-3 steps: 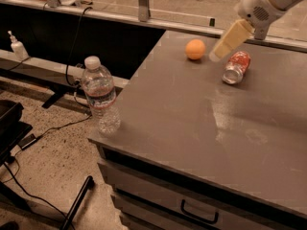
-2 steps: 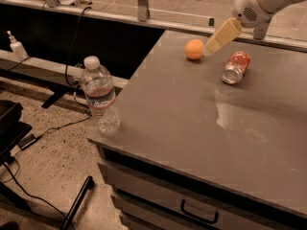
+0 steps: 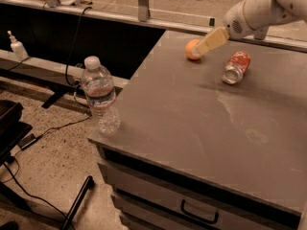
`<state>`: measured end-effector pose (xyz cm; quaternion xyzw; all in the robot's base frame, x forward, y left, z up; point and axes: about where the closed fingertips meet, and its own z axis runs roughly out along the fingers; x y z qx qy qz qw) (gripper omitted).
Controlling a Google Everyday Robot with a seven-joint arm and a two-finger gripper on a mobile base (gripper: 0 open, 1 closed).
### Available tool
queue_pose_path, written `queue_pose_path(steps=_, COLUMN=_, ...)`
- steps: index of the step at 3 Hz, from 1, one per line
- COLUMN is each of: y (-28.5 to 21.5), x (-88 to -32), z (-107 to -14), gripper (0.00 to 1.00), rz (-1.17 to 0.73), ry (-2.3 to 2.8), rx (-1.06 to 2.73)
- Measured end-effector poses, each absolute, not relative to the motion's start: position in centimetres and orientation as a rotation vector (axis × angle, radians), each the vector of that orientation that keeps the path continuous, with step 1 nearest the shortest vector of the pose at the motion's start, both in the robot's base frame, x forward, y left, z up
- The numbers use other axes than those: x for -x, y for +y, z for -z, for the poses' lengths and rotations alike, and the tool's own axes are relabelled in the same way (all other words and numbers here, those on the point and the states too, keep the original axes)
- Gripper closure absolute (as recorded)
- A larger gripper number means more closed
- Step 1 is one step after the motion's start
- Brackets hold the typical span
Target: Move orange near water bottle
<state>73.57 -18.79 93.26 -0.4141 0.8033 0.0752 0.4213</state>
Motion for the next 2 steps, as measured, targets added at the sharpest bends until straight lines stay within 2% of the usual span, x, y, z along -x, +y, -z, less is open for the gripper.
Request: queue_pose_path(steps=2, y=-15.7, x=-77.3, z=-89.5, gripper=0.0, rz=-0.18, ry=1.957, rx=1.033)
